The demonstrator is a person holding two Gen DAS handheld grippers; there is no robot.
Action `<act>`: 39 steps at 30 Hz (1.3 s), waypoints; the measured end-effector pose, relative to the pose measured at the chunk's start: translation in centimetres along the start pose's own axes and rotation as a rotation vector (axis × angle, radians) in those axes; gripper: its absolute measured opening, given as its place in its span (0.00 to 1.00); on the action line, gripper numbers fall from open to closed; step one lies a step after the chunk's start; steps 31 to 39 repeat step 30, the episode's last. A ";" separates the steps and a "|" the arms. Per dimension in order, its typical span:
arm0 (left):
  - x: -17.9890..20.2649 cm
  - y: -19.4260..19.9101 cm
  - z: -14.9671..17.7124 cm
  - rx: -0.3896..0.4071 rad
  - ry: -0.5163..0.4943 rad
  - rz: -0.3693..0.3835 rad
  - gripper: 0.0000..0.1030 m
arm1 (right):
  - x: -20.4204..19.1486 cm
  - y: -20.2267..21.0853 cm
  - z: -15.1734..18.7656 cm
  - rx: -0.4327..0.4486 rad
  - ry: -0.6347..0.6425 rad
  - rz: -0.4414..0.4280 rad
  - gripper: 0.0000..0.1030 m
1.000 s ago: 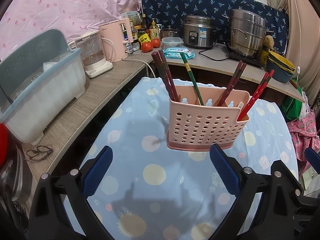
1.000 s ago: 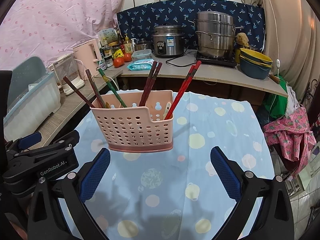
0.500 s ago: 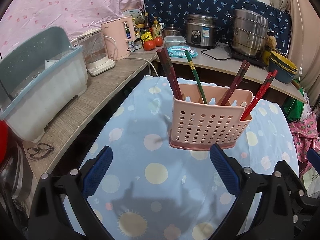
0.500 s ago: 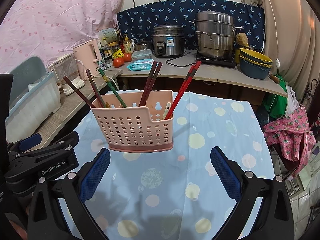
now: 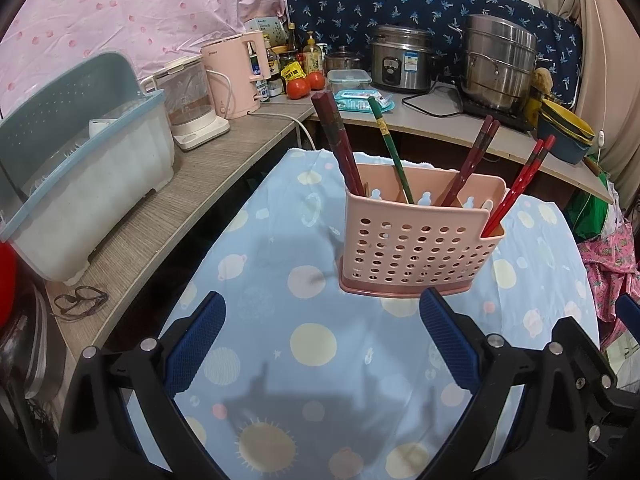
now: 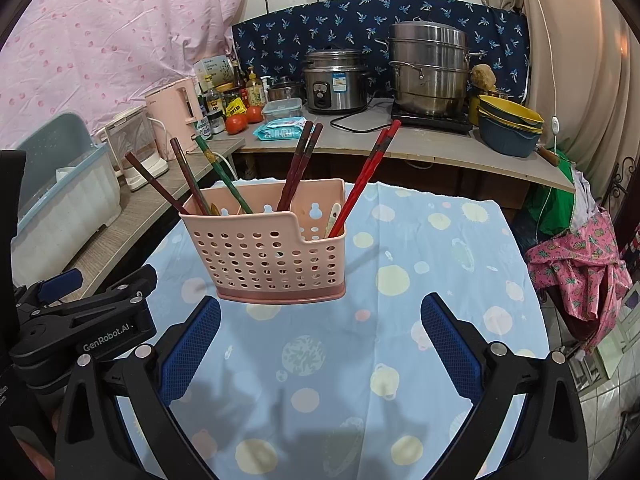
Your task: Organize utensils
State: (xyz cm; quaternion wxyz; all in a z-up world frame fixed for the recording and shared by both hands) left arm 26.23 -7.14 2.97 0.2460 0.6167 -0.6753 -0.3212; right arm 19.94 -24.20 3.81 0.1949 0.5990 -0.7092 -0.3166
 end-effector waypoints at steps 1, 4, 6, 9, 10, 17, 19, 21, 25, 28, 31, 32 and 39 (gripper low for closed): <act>0.0 0.0 0.0 0.001 0.000 -0.002 0.91 | 0.0 0.0 0.0 -0.001 0.001 -0.001 0.94; 0.1 0.0 0.0 0.003 -0.003 0.000 0.91 | 0.0 0.0 0.0 0.000 0.000 -0.001 0.94; 0.1 0.0 0.0 0.002 -0.006 0.000 0.91 | 0.0 0.0 0.0 -0.002 0.000 -0.001 0.94; 0.2 0.0 0.0 0.002 -0.007 0.002 0.91 | 0.0 0.0 0.0 -0.001 0.000 -0.001 0.94; 0.3 0.1 0.0 0.003 -0.009 0.004 0.91 | 0.0 0.0 0.0 -0.001 0.000 -0.002 0.94; 0.6 0.3 0.3 0.009 -0.024 0.000 0.90 | 0.0 0.0 0.0 -0.001 -0.002 0.000 0.94; 0.6 0.2 0.3 0.009 -0.027 -0.001 0.90 | 0.0 0.0 0.0 -0.001 -0.001 0.000 0.94; 0.6 0.2 0.2 0.007 -0.028 0.001 0.90 | 0.0 0.0 0.1 -0.003 -0.001 0.000 0.94; 0.5 0.2 0.2 0.006 -0.028 -0.005 0.90 | 0.0 0.0 0.1 -0.003 -0.003 0.001 0.94; 0.2 0.1 0.2 0.008 -0.012 -0.010 0.90 | 0.1 0.0 0.3 0.003 -0.004 0.013 0.94; 0.1 -0.1 0.1 0.005 -0.013 -0.012 0.90 | 0.4 0.0 0.4 0.005 -0.009 0.020 0.94; 0.1 -0.1 0.1 0.005 -0.013 -0.012 0.90 | 0.4 0.0 0.4 0.005 -0.009 0.020 0.94; 0.1 -0.1 0.1 0.005 -0.013 -0.012 0.90 | 0.4 0.0 0.4 0.005 -0.009 0.020 0.94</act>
Point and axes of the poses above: each gripper's, at about its wrist camera, not at the fingertips, and y roughly against the way its jaws point, x to its right, z to its underside, the point moved 5 cm from there along -y, roughly the way its jaws point, and after that the axes turned 3 degrees about -x, right-handed, at the moved point
